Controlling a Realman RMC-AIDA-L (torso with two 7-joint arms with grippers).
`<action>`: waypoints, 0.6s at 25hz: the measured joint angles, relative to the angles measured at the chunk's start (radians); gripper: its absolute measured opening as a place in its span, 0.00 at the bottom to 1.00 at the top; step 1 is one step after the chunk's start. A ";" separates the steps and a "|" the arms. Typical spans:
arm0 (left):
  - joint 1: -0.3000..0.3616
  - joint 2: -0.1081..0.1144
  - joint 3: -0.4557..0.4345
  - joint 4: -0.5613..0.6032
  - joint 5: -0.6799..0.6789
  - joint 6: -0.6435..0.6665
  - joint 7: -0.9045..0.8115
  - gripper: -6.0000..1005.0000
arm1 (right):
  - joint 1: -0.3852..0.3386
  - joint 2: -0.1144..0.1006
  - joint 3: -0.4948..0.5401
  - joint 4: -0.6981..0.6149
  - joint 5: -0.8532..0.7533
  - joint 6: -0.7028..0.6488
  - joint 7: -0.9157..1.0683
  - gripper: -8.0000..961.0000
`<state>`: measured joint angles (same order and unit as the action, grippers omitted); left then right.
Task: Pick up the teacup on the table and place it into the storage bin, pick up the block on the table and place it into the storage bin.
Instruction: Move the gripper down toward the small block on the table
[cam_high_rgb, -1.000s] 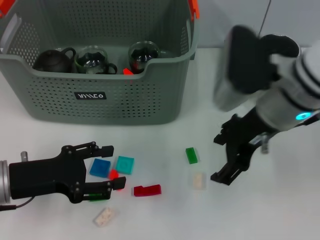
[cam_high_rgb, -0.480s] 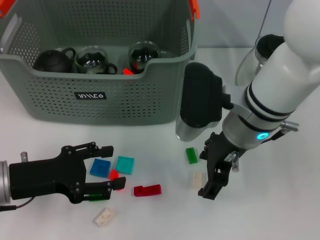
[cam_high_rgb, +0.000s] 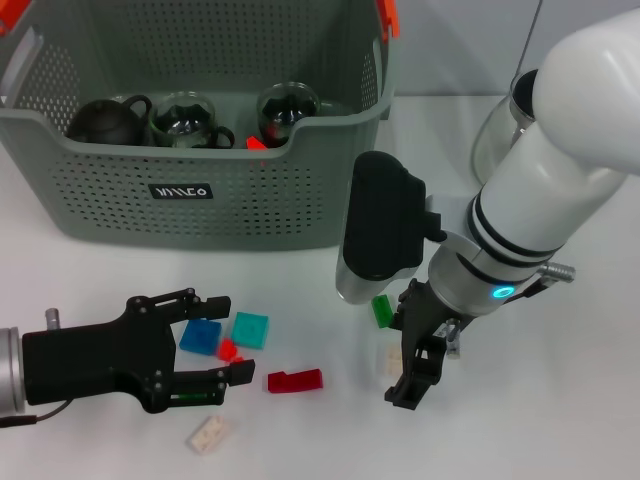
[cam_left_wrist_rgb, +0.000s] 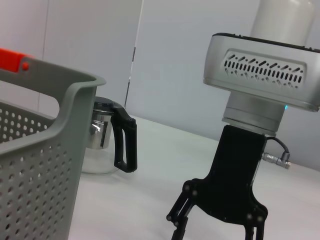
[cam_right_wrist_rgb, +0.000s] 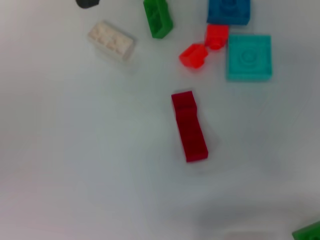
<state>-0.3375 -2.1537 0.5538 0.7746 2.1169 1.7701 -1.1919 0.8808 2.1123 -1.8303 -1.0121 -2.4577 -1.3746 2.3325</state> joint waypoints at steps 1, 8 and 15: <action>0.000 0.000 0.000 0.000 0.000 0.000 0.002 0.82 | 0.000 0.000 -0.008 0.004 0.004 0.011 0.001 0.91; 0.003 0.000 0.008 -0.002 0.027 0.011 0.027 0.82 | 0.015 0.000 -0.070 0.044 0.018 0.062 0.024 0.89; 0.000 -0.001 0.021 -0.002 0.096 0.016 0.073 0.82 | 0.017 0.000 -0.075 0.052 0.024 0.073 0.027 0.87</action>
<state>-0.3372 -2.1545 0.5749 0.7730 2.2129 1.7860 -1.1188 0.8977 2.1123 -1.9055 -0.9604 -2.4339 -1.3016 2.3592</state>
